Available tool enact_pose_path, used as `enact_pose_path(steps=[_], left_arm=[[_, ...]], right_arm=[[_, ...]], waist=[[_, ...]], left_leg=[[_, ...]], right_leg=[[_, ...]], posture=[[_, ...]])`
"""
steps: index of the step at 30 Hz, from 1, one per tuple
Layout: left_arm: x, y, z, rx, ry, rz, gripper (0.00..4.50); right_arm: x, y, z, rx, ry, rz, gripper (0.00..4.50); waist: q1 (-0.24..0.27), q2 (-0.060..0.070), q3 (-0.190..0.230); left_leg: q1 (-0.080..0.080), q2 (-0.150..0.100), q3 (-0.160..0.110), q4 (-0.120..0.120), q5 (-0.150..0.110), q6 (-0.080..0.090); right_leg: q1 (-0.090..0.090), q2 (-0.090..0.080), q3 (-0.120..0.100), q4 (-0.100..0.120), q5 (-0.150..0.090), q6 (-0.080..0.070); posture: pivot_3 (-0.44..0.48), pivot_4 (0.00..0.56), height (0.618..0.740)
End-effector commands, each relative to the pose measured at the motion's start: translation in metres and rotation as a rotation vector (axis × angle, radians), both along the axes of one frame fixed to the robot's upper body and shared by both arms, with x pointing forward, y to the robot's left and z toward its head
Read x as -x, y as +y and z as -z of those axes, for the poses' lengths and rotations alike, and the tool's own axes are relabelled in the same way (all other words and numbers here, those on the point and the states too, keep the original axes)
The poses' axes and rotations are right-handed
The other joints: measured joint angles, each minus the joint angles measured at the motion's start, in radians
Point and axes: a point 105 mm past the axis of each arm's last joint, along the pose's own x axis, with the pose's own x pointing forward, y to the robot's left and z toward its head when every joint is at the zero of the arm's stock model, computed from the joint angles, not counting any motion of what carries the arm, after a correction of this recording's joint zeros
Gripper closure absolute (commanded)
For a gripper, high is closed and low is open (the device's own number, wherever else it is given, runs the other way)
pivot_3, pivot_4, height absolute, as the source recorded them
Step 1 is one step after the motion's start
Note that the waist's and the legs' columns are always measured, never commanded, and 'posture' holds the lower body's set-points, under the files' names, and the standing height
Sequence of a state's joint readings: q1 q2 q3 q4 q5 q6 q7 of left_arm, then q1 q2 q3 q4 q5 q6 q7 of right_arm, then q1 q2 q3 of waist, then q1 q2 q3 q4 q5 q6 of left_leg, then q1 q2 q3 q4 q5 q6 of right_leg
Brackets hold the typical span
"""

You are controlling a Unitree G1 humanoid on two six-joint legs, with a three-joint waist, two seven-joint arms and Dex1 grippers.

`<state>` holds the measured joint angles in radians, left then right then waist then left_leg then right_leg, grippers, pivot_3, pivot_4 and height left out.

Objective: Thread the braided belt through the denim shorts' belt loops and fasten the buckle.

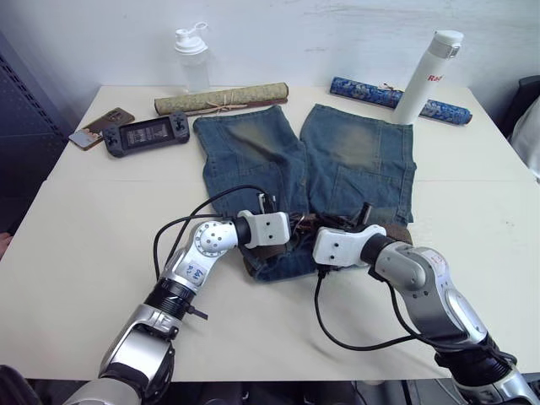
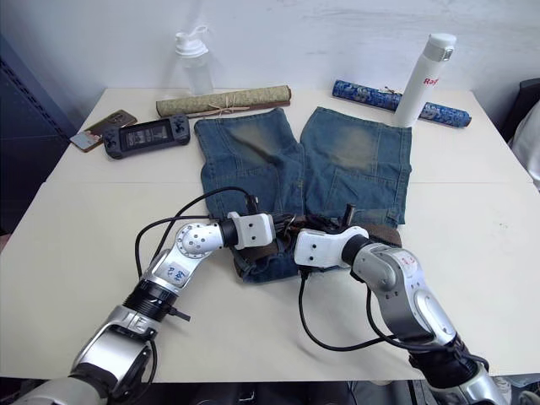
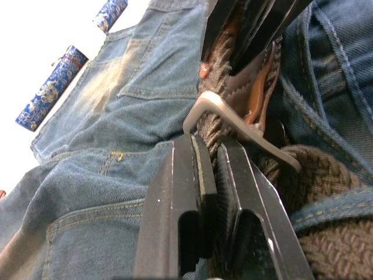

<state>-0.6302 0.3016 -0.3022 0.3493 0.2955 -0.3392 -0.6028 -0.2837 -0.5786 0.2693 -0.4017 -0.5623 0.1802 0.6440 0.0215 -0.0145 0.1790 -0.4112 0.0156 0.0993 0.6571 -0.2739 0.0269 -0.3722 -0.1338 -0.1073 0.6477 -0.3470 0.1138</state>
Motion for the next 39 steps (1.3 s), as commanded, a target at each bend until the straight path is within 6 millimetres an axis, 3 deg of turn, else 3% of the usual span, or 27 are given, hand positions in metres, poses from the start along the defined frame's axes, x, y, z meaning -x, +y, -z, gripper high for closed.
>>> enact_pose_path(steps=[1, 3, 4, 5, 6, 7, 10, 16, 19, 23, 26, 29, 30, 39], left_arm=[[0.002, -0.008, -0.008, 0.010, -0.032, 0.029, 4.50], [0.003, -0.008, -0.012, 0.033, -0.033, 0.034, 4.50], [0.005, -0.009, -0.015, 0.065, -0.010, 0.043, 4.09], [0.006, -0.008, -0.017, 0.087, 0.005, 0.047, 4.09], [0.006, -0.006, -0.018, 0.086, 0.002, 0.047, 3.50], [0.006, -0.004, -0.018, 0.083, 0.000, 0.040, 3.35], [0.007, 0.008, -0.023, 0.112, 0.031, 0.022, 2.21], [0.006, 0.051, -0.050, 0.362, 0.193, -0.060, 2.21], [0.010, 0.075, -0.052, 0.554, 0.436, -0.091, 2.21], [0.030, 0.074, -0.042, 0.598, 0.641, -0.028, 2.21], [0.038, 0.073, -0.045, 0.619, 0.656, -0.010, 3.00], [0.043, 0.068, -0.047, 0.620, 0.678, 0.010, 4.26], [0.044, 0.067, -0.044, 0.610, 0.685, 0.008, 4.45], [0.054, 0.068, 0.009, 0.376, 0.755, -0.073, 4.45]], right_arm=[[0.001, 0.001, -0.009, -0.014, -0.037, -0.001, 4.48], [0.000, 0.001, -0.007, -0.024, -0.029, 0.004, 4.48], [0.000, 0.001, -0.007, -0.025, -0.028, 0.006, 4.50], [0.000, 0.001, -0.007, -0.027, -0.026, 0.007, 4.50], [0.000, 0.000, -0.007, -0.026, -0.027, 0.007, 4.50], [0.000, 0.001, -0.007, -0.025, -0.028, 0.007, 4.50], [0.001, 0.002, -0.006, -0.028, -0.024, 0.003, 4.50], [0.003, 0.004, -0.005, -0.035, -0.024, 0.000, 4.50], [0.003, 0.004, -0.004, -0.041, -0.021, 0.003, 4.50], [0.003, 0.004, -0.004, -0.048, -0.019, 0.006, 4.50], [0.003, 0.004, -0.003, -0.054, -0.016, 0.008, 4.50], [0.003, 0.005, -0.003, -0.057, -0.016, 0.007, 4.50], [0.003, 0.005, -0.003, -0.057, -0.017, 0.007, 4.50], [0.002, 0.002, -0.006, -0.060, -0.023, 0.016, 4.50]], waist=[[0.000, 0.000, 0.000], [0.000, 0.000, 0.000], [0.000, 0.000, 0.000], [0.000, 0.000, 0.000], [0.000, 0.000, 0.000], [0.000, 0.000, 0.000], [0.000, 0.000, 0.000], [-0.004, 0.000, 0.000], [-0.010, 0.000, 0.000], [-0.016, 0.000, 0.000], [-0.017, 0.000, 0.000], [-0.017, 0.000, 0.000], [-0.019, 0.000, 0.000], [-0.022, 0.000, 0.000]], left_leg=[[0.000, 0.000, 0.000, 0.000, 0.000, 0.000], [0.000, 0.000, 0.000, 0.000, 0.000, 0.000], [0.000, 0.000, 0.000, 0.000, 0.000, 0.000], [0.000, 0.000, 0.000, 0.000, 0.000, 0.000], [0.000, 0.000, 0.000, 0.000, 0.000, 0.000], [0.000, 0.000, 0.000, 0.000, 0.000, 0.000], [0.000, 0.000, 0.000, 0.000, 0.000, 0.000], [-0.001, 0.001, -0.001, 0.000, 0.000, 0.000], [-0.001, 0.001, -0.001, 0.000, 0.000, 0.000], [0.000, 0.000, -0.003, 0.000, 0.000, 0.000], [0.000, 0.000, -0.005, 0.001, 0.000, 0.000], [0.000, 0.000, -0.006, 0.001, 0.000, -0.001], [0.000, 0.000, -0.006, 0.001, 0.000, -0.001], [0.003, 0.000, -0.004, -0.002, 0.000, -0.001]], right_leg=[[0.000, 0.000, 0.000, 0.000, 0.000, 0.000], [0.000, 0.000, 0.000, 0.000, 0.000, 0.000], [0.000, 0.000, 0.000, 0.000, 0.000, 0.000], [0.000, 0.000, 0.000, 0.000, 0.000, 0.000], [0.000, 0.000, 0.000, 0.000, 0.000, 0.000], [0.000, 0.000, 0.000, 0.000, 0.000, 0.000], [0.000, 0.000, 0.000, 0.000, 0.000, 0.000], [0.000, 0.000, 0.000, 0.000, 0.000, 0.000], [0.000, 0.000, 0.000, 0.000, 0.000, 0.000], [0.002, 0.000, -0.001, -0.001, 0.000, 0.000], [0.005, 0.000, -0.003, -0.002, 0.000, 0.000], [0.005, 0.001, -0.002, -0.003, 0.000, 0.000], [0.005, 0.000, -0.002, -0.003, 0.000, 0.000], [0.005, 0.001, -0.001, -0.004, 0.000, 0.000]], posture=[[0.000, 0.150, 0.717], [0.000, 0.150, 0.717], [0.000, 0.150, 0.717], [0.000, 0.150, 0.717], [0.000, 0.150, 0.717], [0.000, 0.150, 0.717], [0.000, 0.150, 0.717], [0.000, 0.150, 0.717], [0.000, 0.150, 0.717], [0.000, 0.150, 0.717], [0.000, 0.150, 0.717], [0.000, 0.150, 0.717], [0.000, 0.150, 0.717], [0.000, 0.150, 0.717]])
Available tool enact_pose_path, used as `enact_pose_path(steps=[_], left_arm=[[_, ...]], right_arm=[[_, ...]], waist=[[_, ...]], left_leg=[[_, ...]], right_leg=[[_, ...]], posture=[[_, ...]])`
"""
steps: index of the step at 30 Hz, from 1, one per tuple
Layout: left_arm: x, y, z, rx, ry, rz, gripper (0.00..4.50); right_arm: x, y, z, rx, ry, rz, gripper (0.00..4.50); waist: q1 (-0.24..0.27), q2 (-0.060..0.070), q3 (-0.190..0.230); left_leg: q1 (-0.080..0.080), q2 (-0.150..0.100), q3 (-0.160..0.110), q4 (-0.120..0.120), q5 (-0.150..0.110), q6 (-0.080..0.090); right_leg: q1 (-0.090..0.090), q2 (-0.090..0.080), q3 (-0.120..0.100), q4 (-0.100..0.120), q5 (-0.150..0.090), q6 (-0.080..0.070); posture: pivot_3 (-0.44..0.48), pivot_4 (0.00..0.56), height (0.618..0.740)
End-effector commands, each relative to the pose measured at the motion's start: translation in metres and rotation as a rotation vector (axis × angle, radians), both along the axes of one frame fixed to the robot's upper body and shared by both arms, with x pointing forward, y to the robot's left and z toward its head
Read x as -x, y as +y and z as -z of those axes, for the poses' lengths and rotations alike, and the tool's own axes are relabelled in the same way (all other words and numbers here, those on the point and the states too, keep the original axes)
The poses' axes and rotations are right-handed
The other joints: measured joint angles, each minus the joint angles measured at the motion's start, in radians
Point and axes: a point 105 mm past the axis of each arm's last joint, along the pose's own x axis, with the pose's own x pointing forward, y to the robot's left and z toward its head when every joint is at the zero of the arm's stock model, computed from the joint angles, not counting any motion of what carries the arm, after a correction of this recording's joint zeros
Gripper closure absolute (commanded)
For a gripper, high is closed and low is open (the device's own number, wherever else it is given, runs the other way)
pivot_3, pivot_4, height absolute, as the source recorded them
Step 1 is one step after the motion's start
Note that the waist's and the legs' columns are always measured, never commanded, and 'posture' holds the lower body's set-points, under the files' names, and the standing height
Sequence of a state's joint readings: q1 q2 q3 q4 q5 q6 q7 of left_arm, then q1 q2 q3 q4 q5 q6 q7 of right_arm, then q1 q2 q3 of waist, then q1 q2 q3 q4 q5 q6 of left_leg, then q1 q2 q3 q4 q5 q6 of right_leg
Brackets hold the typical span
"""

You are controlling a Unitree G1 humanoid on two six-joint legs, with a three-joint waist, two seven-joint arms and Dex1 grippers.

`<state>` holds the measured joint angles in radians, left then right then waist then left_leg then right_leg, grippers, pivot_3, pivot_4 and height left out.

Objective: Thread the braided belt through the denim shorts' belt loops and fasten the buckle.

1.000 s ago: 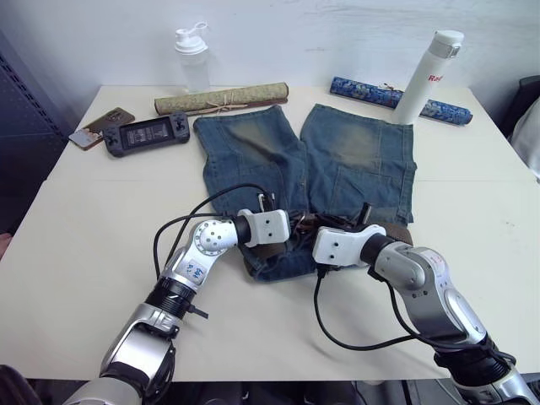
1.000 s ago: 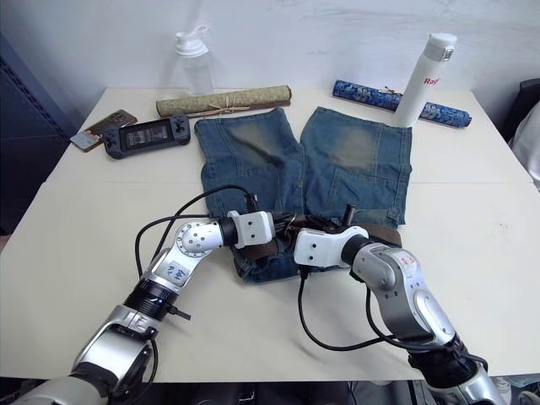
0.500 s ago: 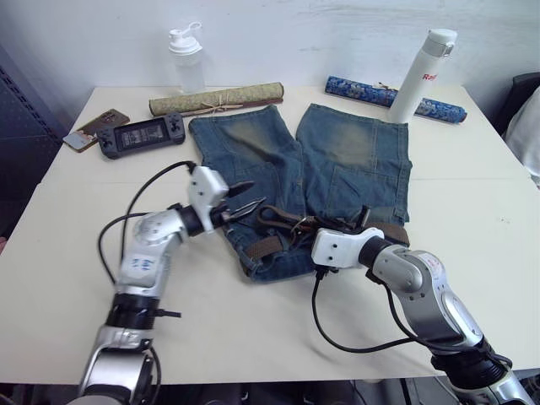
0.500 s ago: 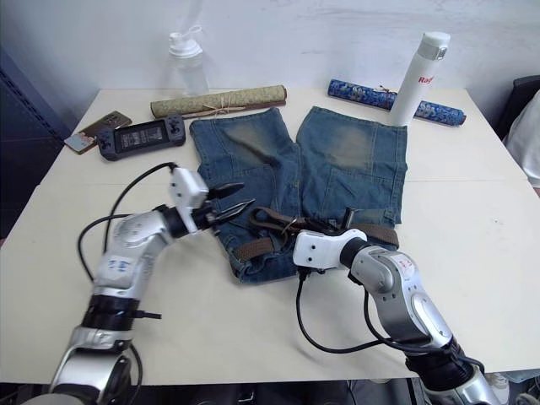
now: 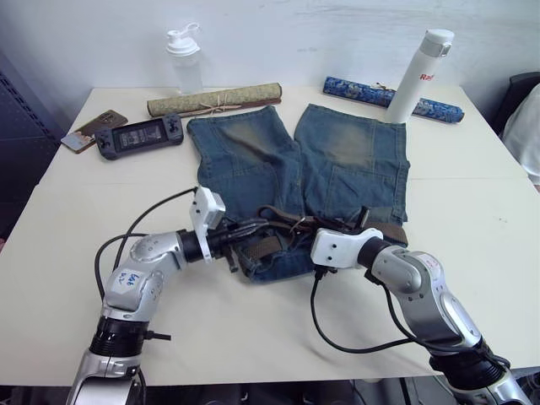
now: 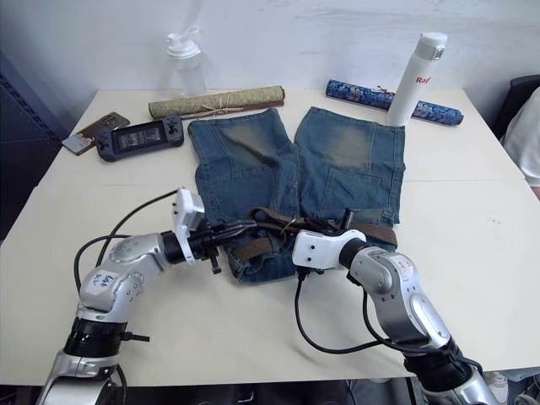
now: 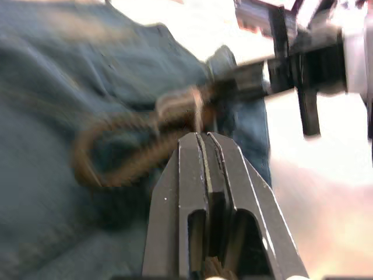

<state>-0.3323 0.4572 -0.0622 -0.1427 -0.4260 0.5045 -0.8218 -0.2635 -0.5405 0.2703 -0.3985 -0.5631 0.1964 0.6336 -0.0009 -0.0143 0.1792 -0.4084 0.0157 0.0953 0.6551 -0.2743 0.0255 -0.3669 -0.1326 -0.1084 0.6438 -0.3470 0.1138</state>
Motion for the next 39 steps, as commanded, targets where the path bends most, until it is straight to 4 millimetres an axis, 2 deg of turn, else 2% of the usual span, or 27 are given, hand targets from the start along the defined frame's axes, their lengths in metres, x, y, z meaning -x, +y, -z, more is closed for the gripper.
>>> enact_pose_path(steps=[1, 6, 11, 20, 22, 27, 29, 33, 39], left_arm=[[0.004, 0.001, 0.015, -0.116, -0.029, 0.021, 4.45], [0.001, 0.007, 0.047, -0.331, -0.036, 0.024, 4.45], [0.004, 0.012, 0.071, -0.424, 0.002, 0.053, 4.45], [0.013, 0.035, 0.091, -0.470, 0.035, 0.061, 4.45], [0.015, 0.039, 0.092, -0.480, 0.034, 0.069, 4.45], [0.017, 0.052, 0.092, -0.508, 0.026, 0.071, 4.45], [0.016, 0.057, 0.091, -0.508, 0.027, 0.066, 4.45], [0.014, 0.071, 0.092, -0.541, 0.022, 0.044, 4.45], [0.012, 0.068, 0.086, -0.511, -0.001, 0.030, 4.45]], right_arm=[[0.001, -0.001, -0.013, -0.021, -0.049, 0.004, 4.50], [0.000, -0.002, -0.016, -0.033, -0.057, 0.011, 4.50], [-0.001, -0.012, -0.025, -0.079, -0.076, 0.038, 4.50], [0.016, -0.071, -0.052, -0.022, -0.194, 0.081, 4.50], [0.017, -0.098, -0.049, 0.014, -0.181, 0.150, 4.50], [0.019, -0.187, -0.020, 0.200, -0.064, 0.445, 4.50], [0.020, -0.205, -0.014, 0.232, -0.039, 0.512, 4.50], [0.018, -0.209, -0.007, 0.234, -0.039, 0.542, 4.50], [0.014, -0.171, 0.001, 0.156, -0.046, 0.408, 4.50]], waist=[[0.001, 0.000, 0.000], [0.001, 0.000, 0.000], [0.001, 0.001, -0.001], [-0.001, 0.005, -0.003], [-0.003, 0.006, -0.004], [-0.001, 0.009, -0.005], [-0.001, 0.010, -0.006], [0.001, 0.017, -0.010], [0.009, 0.017, -0.010]], left_leg=[[0.000, 0.000, 0.000, 0.000, 0.000, 0.000], [0.001, 0.000, 0.000, -0.001, 0.000, 0.000], [0.004, 0.000, 0.001, -0.003, 0.000, 0.000], [0.008, 0.000, 0.000, -0.005, -0.001, 0.000], [0.013, 0.001, 0.003, -0.008, -0.001, 0.000], [0.021, 0.003, 0.004, -0.009, -0.004, -0.001], [0.024, 0.004, 0.002, -0.009, -0.006, -0.001], [0.024, 0.004, 0.001, -0.009, -0.008, -0.001], [0.023, 0.001, -0.001, -0.008, -0.008, 0.001]], right_leg=[[0.000, 0.000, 0.000, 0.000, 0.000, 0.000], [0.000, -0.001, 0.001, -0.001, 0.000, 0.000], [0.003, -0.001, 0.001, -0.003, 0.000, 0.000], [0.008, -0.002, 0.001, -0.009, 0.000, 0.000], [0.010, -0.002, 0.002, -0.010, 0.000, 0.000], [0.019, -0.003, 0.002, -0.015, -0.001, -0.001], [0.023, -0.004, 0.002, -0.017, -0.001, -0.001], [0.024, -0.007, 0.005, -0.017, -0.001, -0.001], [0.024, -0.010, 0.004, -0.018, -0.001, -0.001]], posture=[[0.000, 0.150, 0.717], [0.000, 0.150, 0.717], [0.000, 0.150, 0.717], [0.000, 0.150, 0.717], [0.000, 0.150, 0.717], [0.000, 0.150, 0.717], [0.000, 0.150, 0.717], [0.000, 0.150, 0.717], [0.000, 0.150, 0.717]])
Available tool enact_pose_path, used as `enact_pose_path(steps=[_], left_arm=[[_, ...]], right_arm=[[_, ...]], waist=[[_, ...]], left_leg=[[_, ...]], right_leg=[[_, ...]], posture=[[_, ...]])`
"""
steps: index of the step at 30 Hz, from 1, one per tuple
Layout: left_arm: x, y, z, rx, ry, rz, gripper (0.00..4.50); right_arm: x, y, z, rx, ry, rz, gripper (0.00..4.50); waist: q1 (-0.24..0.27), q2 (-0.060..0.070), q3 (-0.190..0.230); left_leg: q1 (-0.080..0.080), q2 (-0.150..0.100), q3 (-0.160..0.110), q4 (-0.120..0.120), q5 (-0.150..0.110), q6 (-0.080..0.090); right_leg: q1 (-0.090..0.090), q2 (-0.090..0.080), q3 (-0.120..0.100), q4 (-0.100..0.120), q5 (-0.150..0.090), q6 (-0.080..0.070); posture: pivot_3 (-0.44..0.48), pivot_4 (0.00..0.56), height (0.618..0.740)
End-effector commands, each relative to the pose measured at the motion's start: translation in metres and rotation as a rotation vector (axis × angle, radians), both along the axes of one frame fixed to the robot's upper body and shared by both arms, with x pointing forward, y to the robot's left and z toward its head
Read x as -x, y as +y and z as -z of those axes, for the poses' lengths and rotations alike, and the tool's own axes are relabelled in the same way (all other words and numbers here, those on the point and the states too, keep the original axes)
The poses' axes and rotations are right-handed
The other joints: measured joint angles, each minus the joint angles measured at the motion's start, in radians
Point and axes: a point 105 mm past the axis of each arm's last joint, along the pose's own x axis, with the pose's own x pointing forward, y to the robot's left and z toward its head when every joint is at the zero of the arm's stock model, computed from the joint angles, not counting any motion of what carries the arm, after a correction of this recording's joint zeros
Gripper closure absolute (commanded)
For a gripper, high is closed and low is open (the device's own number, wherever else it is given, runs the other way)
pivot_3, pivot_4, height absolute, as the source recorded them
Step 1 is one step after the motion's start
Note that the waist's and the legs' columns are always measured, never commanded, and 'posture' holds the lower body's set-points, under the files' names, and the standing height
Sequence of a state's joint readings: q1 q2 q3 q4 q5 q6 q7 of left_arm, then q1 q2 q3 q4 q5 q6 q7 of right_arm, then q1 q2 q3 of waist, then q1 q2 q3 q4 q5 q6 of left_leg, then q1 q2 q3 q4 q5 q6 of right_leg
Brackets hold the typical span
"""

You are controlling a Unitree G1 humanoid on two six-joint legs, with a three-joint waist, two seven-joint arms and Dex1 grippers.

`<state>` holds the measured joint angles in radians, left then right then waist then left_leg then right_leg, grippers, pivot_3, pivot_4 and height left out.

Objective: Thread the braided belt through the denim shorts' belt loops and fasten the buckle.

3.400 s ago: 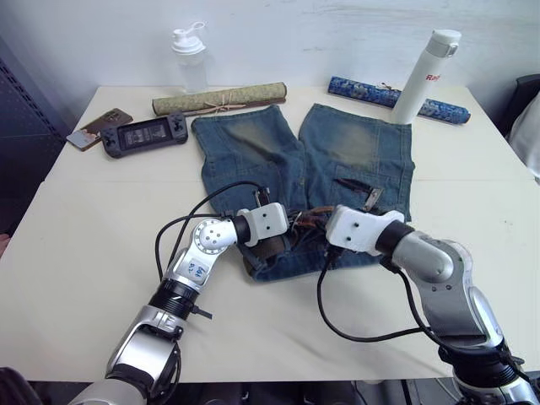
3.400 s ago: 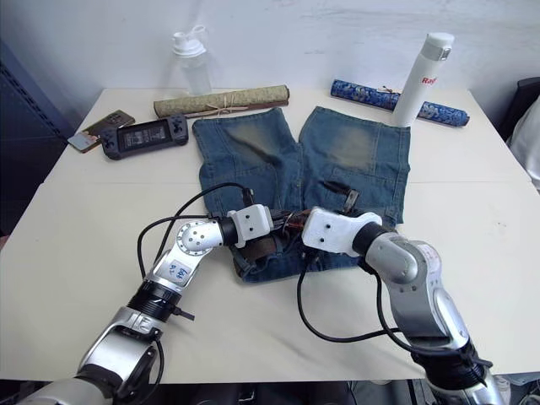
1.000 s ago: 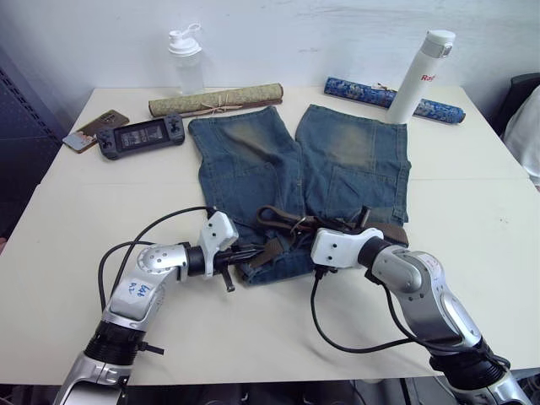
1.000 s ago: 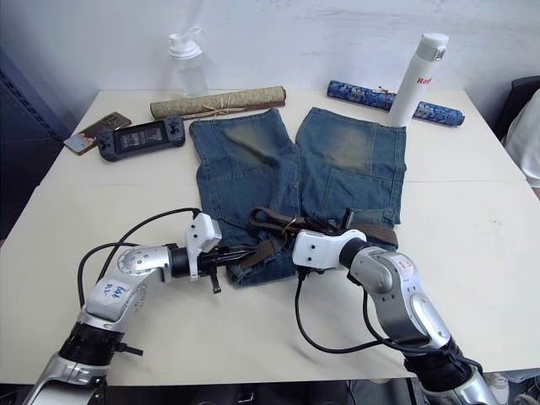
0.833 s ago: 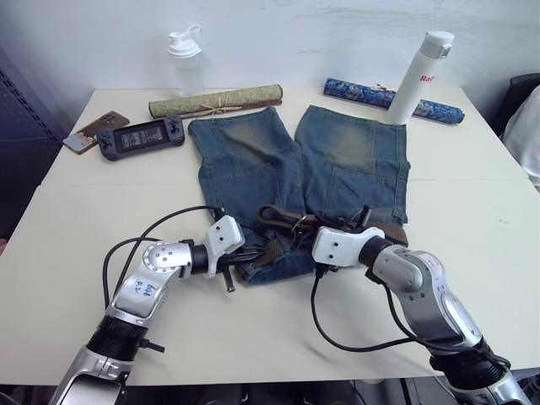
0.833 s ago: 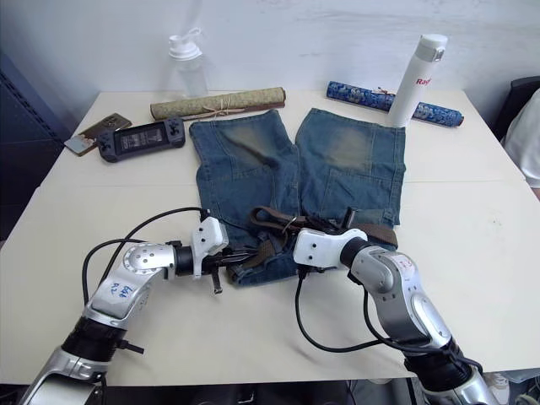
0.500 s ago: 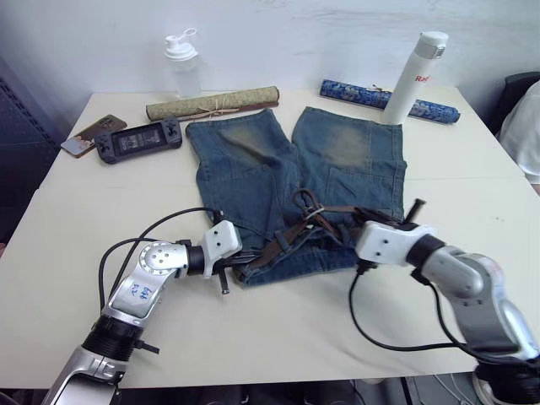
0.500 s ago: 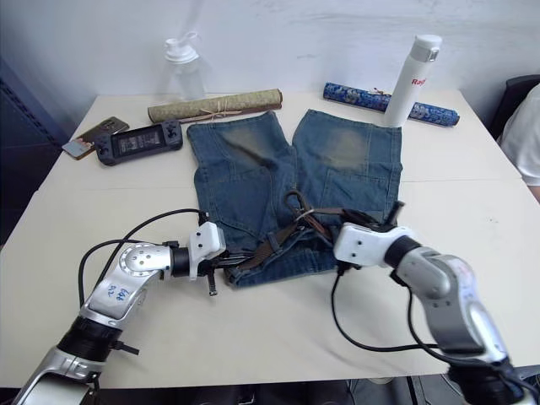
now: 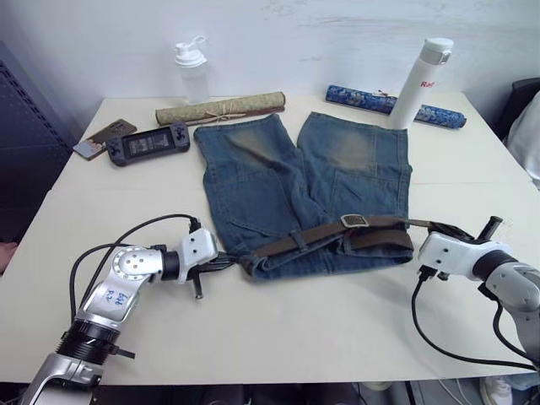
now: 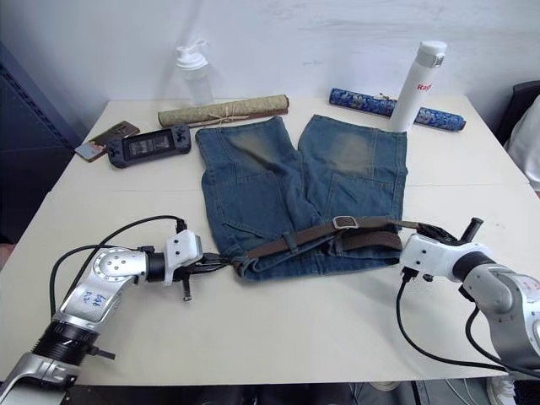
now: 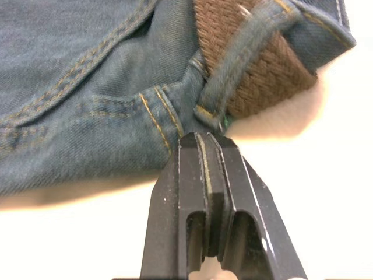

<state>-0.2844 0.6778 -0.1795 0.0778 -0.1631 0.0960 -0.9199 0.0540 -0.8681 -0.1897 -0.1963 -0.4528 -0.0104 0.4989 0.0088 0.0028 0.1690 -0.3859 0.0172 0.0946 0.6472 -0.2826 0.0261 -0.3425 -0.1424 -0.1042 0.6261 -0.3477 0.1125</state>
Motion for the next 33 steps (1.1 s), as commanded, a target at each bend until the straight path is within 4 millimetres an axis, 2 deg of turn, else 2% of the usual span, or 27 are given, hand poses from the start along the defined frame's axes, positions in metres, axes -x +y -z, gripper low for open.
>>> enact_pose_path(steps=[1, 2, 4, 7, 11, 14, 16, 18, 19, 20, 23, 26, 31, 33], left_arm=[[0.010, 0.014, 0.033, -0.065, 0.127, -0.052, 4.45], [0.010, 0.013, 0.033, -0.064, 0.127, -0.052, 4.45], [0.009, 0.013, 0.027, -0.018, 0.112, -0.065, 4.45], [0.008, 0.012, 0.015, 0.067, 0.103, -0.086, 4.45], [0.013, 0.009, -0.012, 0.238, 0.056, -0.080, 4.45], [0.018, 0.013, -0.024, 0.303, 0.041, -0.087, 4.45], [0.025, 0.021, -0.034, 0.356, 0.079, -0.109, 4.45], [0.034, 0.028, -0.050, 0.404, 0.117, -0.113, 4.50], [0.037, 0.030, -0.057, 0.421, 0.126, -0.111, 4.50], [0.039, 0.030, -0.067, 0.446, 0.128, -0.103, 4.50], [0.041, 0.026, -0.090, 0.512, 0.126, -0.093, 4.50], [0.038, 0.020, -0.107, 0.549, 0.094, -0.090, 4.50], [0.036, 0.009, -0.119, 0.541, 0.032, -0.072, 4.50], [0.035, 0.008, -0.120, 0.528, 0.019, -0.073, 4.50]], right_arm=[[0.000, 0.011, 0.000, -0.021, -0.019, -0.033, 4.50], [0.000, 0.013, 0.002, -0.021, -0.017, -0.044, 4.50], [0.004, 0.033, 0.008, -0.056, -0.011, -0.133, 4.50], [0.009, 0.051, 0.017, -0.067, 0.010, -0.218, 4.50], [0.006, 0.043, 0.021, -0.175, 0.017, -0.131, 4.50], [0.006, 0.041, 0.016, -0.250, 0.006, -0.098, 4.50], [0.011, 0.033, 0.016, -0.339, 0.058, -0.062, 4.50], [0.021, 0.027, 0.014, -0.489, 0.129, -0.036, 3.58], [0.026, 0.026, 0.013, -0.546, 0.175, -0.032, 3.52], [0.032, 0.027, 0.009, -0.645, 0.222, -0.039, 3.09], [0.045, 0.033, -0.008, -0.855, 0.309, -0.088, 1.64], [0.047, 0.038, -0.032, -1.035, 0.328, -0.151, 0.10], [0.031, 0.039, -0.072, -1.180, 0.220, -0.242, 0.04], [0.027, 0.041, -0.078, -1.222, 0.221, -0.262, 0.04]], waist=[[-0.002, 0.000, 0.000], [-0.003, 0.000, 0.000], [-0.006, 0.001, 0.000], [-0.009, 0.001, 0.000], [-0.013, -0.002, 0.002], [-0.012, -0.006, 0.006], [-0.011, -0.007, 0.009], [-0.008, -0.008, 0.010], [-0.007, -0.008, 0.011], [-0.006, -0.008, 0.011], [-0.007, -0.006, 0.013], [-0.007, -0.005, 0.014], [-0.012, -0.003, 0.017], [-0.009, -0.005, 0.018]], left_leg=[[0.000, 0.000, 0.000, 0.000, 0.000, 0.000], [0.000, 0.000, 0.000, 0.000, 0.000, 0.000], [0.000, 0.000, 0.000, -0.001, 0.000, 0.000], [0.000, 0.001, 0.000, -0.001, 0.000, 0.000], [0.000, 0.001, 0.000, -0.001, 0.000, 0.000], [-0.003, 0.001, 0.000, -0.001, 0.000, -0.001], [-0.004, 0.001, -0.001, 0.000, 0.000, -0.001], [-0.005, 0.001, -0.001, -0.001, 0.000, 0.000], [-0.005, 0.001, -0.002, 0.000, -0.001, 0.000], [-0.006, 0.001, -0.003, 0.000, -0.001, 0.000], [-0.005, 0.001, -0.004, 0.000, -0.001, 0.001], [-0.005, 0.000, -0.005, 0.000, -0.004, 0.006], [-0.005, 0.000, -0.003, -0.001, -0.004, 0.003], [-0.006, 0.000, -0.002, -0.001, -0.003, 0.001]], right_leg=[[0.000, 0.000, 0.000, 0.000, 0.000, 0.000], [0.000, 0.000, 0.000, 0.000, 0.000, 0.000], [0.000, 0.000, 0.000, 0.000, 0.000, 0.000], [0.000, 0.001, 0.000, 0.000, 0.000, 0.000], [-0.001, 0.001, 0.000, 0.000, 0.000, 0.000], [-0.004, 0.001, 0.000, 0.000, 0.000, 0.000], [-0.004, 0.001, 0.000, 0.000, 0.000, 0.000], [-0.004, 0.000, -0.001, -0.001, 0.000, 0.000], [-0.003, 0.000, -0.002, -0.001, 0.000, 0.000], [-0.003, 0.000, -0.002, -0.002, 0.000, 0.000], [-0.001, -0.001, -0.003, -0.004, 0.000, 0.000], [0.000, -0.001, -0.003, -0.004, 0.000, 0.000], [-0.002, 0.000, -0.002, -0.005, 0.000, 0.000], [-0.002, 0.000, -0.002, -0.005, 0.000, 0.000]], posture=[[0.000, 0.150, 0.717], [0.000, 0.150, 0.717], [0.000, 0.150, 0.717], [0.000, 0.150, 0.717], [0.000, 0.150, 0.717], [0.000, 0.150, 0.717], [0.000, 0.150, 0.717], [0.000, 0.150, 0.717], [0.000, 0.150, 0.717], [0.000, 0.150, 0.717], [0.000, 0.150, 0.717], [0.000, 0.150, 0.717], [0.000, 0.150, 0.717], [0.000, 0.150, 0.717]])
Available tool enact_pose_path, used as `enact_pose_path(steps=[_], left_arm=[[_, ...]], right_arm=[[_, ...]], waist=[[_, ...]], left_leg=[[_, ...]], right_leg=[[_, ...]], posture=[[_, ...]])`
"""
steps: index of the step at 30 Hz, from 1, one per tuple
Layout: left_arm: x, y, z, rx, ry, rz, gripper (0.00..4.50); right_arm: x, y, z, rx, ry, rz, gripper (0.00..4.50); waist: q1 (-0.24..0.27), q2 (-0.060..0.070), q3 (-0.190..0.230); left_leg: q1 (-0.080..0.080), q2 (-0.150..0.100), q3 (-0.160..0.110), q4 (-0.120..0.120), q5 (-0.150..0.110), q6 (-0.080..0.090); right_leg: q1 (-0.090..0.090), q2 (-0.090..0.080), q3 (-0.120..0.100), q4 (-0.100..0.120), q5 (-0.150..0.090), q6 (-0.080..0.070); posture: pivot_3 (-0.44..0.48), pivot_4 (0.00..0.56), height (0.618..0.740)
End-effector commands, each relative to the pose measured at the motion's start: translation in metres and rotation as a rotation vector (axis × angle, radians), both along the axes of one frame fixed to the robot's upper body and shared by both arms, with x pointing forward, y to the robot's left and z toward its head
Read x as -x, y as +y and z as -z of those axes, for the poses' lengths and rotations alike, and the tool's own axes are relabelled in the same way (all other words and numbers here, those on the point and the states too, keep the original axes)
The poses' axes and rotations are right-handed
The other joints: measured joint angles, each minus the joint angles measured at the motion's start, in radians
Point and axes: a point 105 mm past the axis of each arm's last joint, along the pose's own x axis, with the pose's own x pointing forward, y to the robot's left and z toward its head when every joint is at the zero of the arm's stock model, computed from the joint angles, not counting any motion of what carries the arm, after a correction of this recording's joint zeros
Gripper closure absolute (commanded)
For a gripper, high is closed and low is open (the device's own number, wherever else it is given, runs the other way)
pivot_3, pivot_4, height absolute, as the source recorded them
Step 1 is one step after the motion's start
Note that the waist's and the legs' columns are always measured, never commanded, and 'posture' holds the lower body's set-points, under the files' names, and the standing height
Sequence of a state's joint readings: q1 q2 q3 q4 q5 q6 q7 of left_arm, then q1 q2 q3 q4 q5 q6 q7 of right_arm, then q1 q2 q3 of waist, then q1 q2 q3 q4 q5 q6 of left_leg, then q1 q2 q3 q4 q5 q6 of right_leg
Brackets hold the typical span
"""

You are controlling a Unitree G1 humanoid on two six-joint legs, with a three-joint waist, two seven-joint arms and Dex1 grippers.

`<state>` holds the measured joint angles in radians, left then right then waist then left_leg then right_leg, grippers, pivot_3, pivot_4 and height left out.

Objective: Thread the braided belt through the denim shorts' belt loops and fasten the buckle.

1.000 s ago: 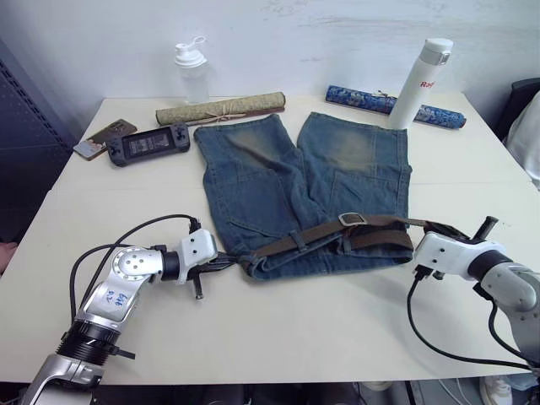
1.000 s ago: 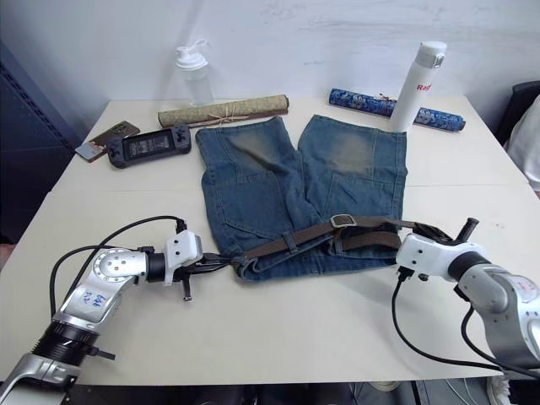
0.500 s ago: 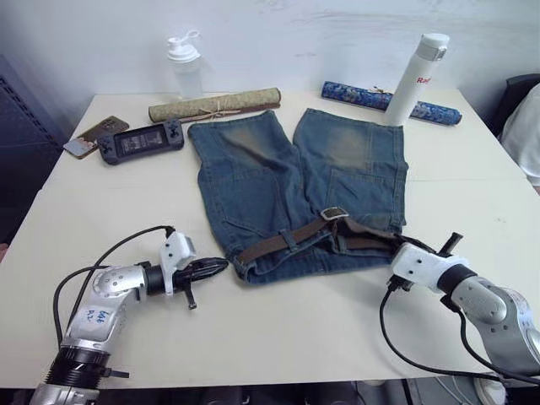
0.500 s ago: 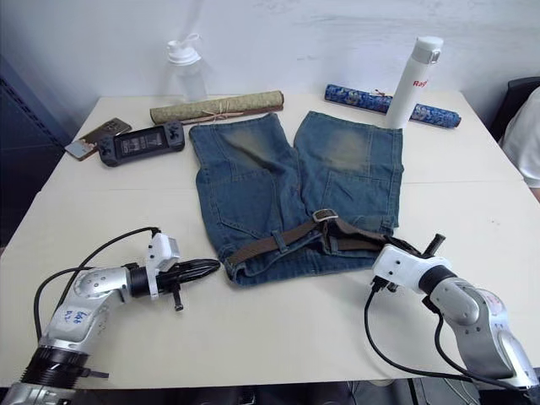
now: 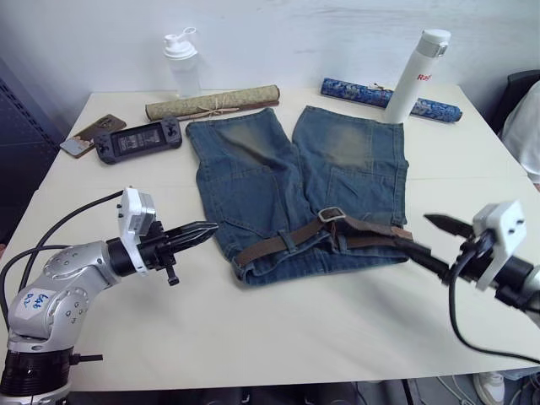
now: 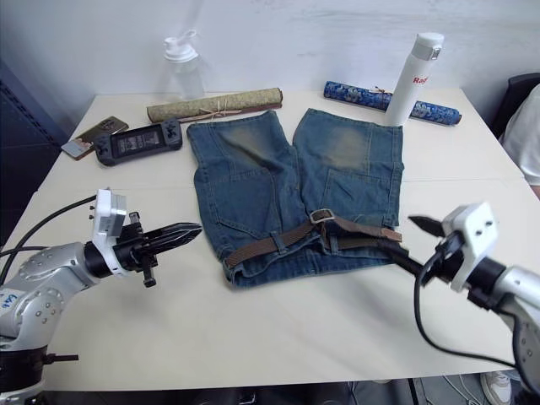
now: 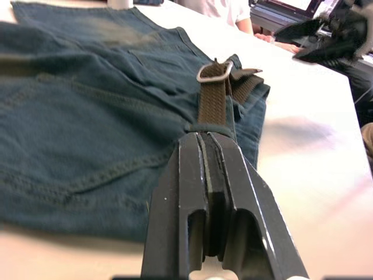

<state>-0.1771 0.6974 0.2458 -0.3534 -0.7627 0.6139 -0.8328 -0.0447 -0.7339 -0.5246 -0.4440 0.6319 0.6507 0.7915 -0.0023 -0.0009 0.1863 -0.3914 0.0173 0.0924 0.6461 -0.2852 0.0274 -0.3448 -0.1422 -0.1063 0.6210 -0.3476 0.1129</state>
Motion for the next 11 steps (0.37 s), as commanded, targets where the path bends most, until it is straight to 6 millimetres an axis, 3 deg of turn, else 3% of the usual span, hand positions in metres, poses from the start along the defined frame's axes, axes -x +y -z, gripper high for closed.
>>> enact_pose_path(steps=[1, 11], left_arm=[[0.003, -0.005, -0.010, -0.023, -0.060, 0.010, 4.50], [-0.001, 0.001, 0.006, -0.060, -0.073, -0.023, 4.50]], right_arm=[[-0.002, -0.001, -0.017, -0.086, -0.029, -0.014, 0.04], [-0.009, 0.001, -0.005, -0.035, 0.011, -0.006, 0.04]], waist=[[0.002, -0.001, 0.001], [0.016, -0.001, 0.001]], left_leg=[[0.000, 0.000, 0.000, 0.000, 0.000, 0.000], [-0.013, -0.001, 0.002, 0.002, 0.001, 0.001]], right_leg=[[0.000, 0.000, 0.000, 0.000, 0.000, 0.000], [-0.013, 0.001, 0.000, 0.001, 0.001, 0.002]], posture=[[0.000, 0.150, 0.717], [0.000, 0.150, 0.717]])
